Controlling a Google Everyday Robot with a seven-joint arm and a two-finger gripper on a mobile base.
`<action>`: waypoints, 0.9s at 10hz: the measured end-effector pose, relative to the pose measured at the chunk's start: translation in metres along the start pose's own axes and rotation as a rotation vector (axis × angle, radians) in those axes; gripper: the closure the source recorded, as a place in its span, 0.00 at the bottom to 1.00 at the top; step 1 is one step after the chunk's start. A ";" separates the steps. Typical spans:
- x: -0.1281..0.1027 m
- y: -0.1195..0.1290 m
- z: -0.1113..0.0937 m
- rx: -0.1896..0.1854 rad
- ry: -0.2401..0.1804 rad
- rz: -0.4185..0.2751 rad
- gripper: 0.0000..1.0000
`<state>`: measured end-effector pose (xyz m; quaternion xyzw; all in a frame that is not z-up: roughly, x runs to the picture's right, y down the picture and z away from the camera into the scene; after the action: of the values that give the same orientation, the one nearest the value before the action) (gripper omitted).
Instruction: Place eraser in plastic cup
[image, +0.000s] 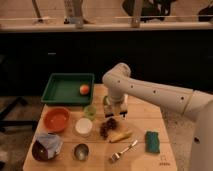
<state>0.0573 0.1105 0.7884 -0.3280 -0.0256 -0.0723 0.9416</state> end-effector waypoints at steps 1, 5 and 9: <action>0.000 0.000 0.000 0.000 -0.001 0.003 1.00; -0.022 -0.005 0.001 0.015 -0.059 0.052 1.00; -0.059 -0.017 -0.009 0.035 -0.084 0.021 1.00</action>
<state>-0.0036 0.0984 0.7863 -0.3145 -0.0628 -0.0482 0.9459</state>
